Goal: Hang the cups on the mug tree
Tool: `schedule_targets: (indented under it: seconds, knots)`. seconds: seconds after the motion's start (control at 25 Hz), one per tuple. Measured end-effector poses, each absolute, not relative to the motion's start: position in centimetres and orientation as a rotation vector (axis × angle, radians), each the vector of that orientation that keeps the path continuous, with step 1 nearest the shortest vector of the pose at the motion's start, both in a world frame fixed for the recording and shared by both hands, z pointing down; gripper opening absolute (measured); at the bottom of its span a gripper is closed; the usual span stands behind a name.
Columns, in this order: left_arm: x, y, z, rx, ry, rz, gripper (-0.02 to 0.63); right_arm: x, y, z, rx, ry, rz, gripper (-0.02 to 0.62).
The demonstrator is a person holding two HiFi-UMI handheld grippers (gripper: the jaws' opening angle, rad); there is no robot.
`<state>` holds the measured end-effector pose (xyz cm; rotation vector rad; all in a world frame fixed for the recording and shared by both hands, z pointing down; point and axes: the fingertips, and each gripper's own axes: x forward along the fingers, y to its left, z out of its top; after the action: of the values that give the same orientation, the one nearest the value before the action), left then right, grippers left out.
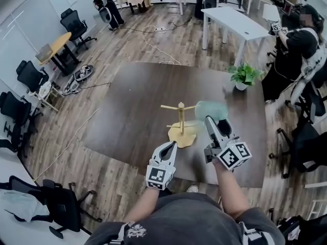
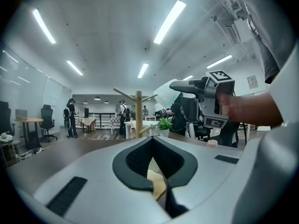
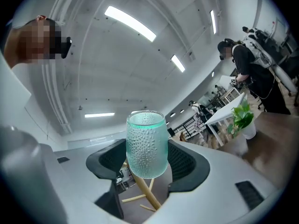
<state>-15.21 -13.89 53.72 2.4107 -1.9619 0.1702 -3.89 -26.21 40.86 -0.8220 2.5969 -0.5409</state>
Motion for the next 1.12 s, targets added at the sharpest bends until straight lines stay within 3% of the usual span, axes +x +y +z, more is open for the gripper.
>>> schedule_targets:
  seconds: [1.12]
  knots:
    - [-16.6, -16.6, 54.1, 2.340, -2.036, 0.107, 0.005, -8.9, -27.5, 45.0, -0.358, 2.567, -1.029, 0.296]
